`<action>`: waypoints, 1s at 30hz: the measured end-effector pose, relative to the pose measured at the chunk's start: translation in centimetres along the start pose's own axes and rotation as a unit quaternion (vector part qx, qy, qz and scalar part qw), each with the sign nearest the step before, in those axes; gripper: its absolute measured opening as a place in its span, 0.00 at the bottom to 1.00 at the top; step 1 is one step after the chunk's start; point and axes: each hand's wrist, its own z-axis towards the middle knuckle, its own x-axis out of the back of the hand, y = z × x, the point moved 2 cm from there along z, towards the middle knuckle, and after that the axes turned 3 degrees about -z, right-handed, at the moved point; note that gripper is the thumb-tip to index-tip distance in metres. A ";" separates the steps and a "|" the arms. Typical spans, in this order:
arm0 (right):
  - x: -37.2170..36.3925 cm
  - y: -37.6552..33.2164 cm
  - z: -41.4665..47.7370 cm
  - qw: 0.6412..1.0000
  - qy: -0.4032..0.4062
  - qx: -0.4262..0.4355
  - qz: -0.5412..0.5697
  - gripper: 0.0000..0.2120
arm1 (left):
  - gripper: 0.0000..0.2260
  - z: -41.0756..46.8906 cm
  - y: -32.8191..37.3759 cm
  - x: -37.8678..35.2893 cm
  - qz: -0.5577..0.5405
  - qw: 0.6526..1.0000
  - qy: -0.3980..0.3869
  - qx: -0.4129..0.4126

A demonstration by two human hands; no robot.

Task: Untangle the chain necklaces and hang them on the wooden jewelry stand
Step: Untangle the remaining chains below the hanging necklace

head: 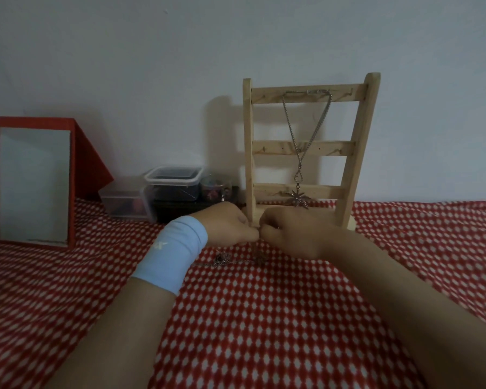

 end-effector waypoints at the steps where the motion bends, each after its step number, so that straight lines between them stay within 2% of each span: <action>1: 0.0 -0.1 -0.2 1.000 -0.020 0.003 0.011 0.14 | 0.09 -0.1 0.0 0.2 -0.003 1.000 0.009 -0.021; 5: 1.0 0.0 -0.6 0.997 -0.060 -0.006 0.047 0.12 | 0.06 -0.4 0.2 1.2 -0.050 0.992 0.070 -0.096; 7: 1.3 0.6 -0.6 0.996 -0.050 0.010 0.074 0.11 | 0.06 -0.3 0.1 1.0 -0.060 0.993 0.040 -0.092; 10: 1.3 1.3 -0.4 0.977 0.005 0.014 0.212 0.11 | 0.08 -0.2 0.0 0.4 -0.080 0.994 0.006 -0.069; 12: 1.2 1.6 -0.3 0.934 0.019 -0.017 0.356 0.14 | 0.07 -0.3 -0.1 0.4 -0.088 0.994 -0.010 -0.067; 14: 0.9 1.9 0.1 0.865 -0.015 -0.039 0.500 0.14 | 0.07 -0.5 -0.4 0.4 -0.095 0.992 -0.021 -0.075; 16: 0.7 2.3 0.4 0.806 -0.061 -0.053 0.586 0.14 | 0.06 -0.4 -0.8 0.5 -0.132 0.988 -0.022 -0.076; 17: 0.6 2.4 0.4 0.794 -0.071 -0.065 0.600 0.12 | 0.06 -0.5 -0.8 0.7 -0.159 0.984 -0.017 -0.076; 19: 0.3 2.8 0.5 0.805 -0.074 -0.095 0.581 0.07 | 0.08 -0.6 -0.6 1.0 -0.238 0.968 0.003 -0.078; 21: 0.0 3.0 0.5 0.818 -0.078 -0.127 0.555 0.08 | 0.13 -0.7 -0.4 1.4 -0.324 0.942 0.024 -0.089; 22: -0.2 3.1 0.6 0.813 -0.080 -0.137 0.560 0.11 | 0.15 -0.6 -0.4 1.5 -0.346 0.933 0.029 -0.096; 24: -0.3 3.3 0.8 0.787 -0.073 -0.140 0.596 0.14 | 0.20 -0.4 -0.5 1.2 -0.354 0.927 0.032 -0.116; 27: 0.1 2.9 0.6 0.750 -0.072 -0.111 0.647 0.09 | 0.21 -0.2 -0.8 0.8 -0.364 0.920 0.059 -0.131; 30: 0.4 3.0 0.5 0.748 -0.070 -0.124 0.648 0.10 | 0.18 0.1 -1.0 0.9 -0.365 0.916 0.089 -0.139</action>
